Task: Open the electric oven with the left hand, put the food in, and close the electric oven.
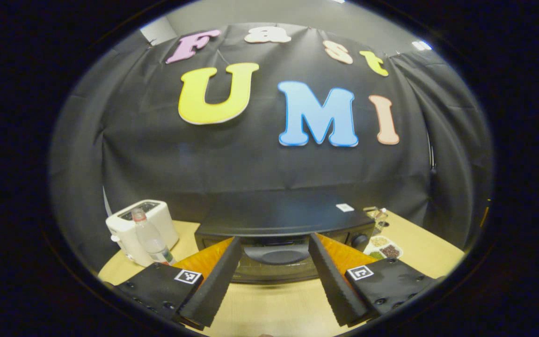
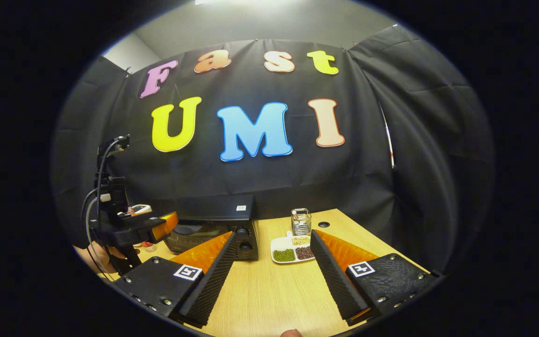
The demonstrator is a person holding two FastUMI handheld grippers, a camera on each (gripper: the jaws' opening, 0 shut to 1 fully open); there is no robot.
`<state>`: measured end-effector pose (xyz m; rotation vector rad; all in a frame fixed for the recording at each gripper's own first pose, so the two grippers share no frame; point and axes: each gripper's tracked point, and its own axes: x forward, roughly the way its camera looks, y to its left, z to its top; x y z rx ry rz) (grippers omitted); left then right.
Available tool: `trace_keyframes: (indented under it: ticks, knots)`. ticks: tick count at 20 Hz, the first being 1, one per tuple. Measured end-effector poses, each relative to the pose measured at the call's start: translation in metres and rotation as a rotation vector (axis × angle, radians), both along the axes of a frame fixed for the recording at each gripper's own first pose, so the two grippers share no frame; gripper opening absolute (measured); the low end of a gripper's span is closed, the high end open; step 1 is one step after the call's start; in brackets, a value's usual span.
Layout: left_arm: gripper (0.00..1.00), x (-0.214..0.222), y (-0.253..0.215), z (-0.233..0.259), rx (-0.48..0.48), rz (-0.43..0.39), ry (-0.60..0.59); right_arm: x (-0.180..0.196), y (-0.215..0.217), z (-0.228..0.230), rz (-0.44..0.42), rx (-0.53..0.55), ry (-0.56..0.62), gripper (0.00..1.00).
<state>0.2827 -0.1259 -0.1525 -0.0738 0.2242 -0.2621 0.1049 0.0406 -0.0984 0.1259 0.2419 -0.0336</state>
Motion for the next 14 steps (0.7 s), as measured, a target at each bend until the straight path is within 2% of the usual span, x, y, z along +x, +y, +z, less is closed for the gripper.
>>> trace_keyframes:
  ticks: [4,11,14]
  knots:
    - [1.0,-0.072,0.004,0.067,-0.014,0.028,-0.114,-0.023,-0.009,0.033,0.061,-0.002,-0.083,0.98]
    - [1.0,-0.201,0.001,0.131,-0.028,0.087,-0.172,-0.079,-0.045,0.067,0.093,-0.04,-0.154,0.98]
    - [1.0,-0.243,-0.001,0.148,-0.046,0.084,-0.188,-0.095,-0.051,0.081,0.093,-0.06,-0.185,0.97]
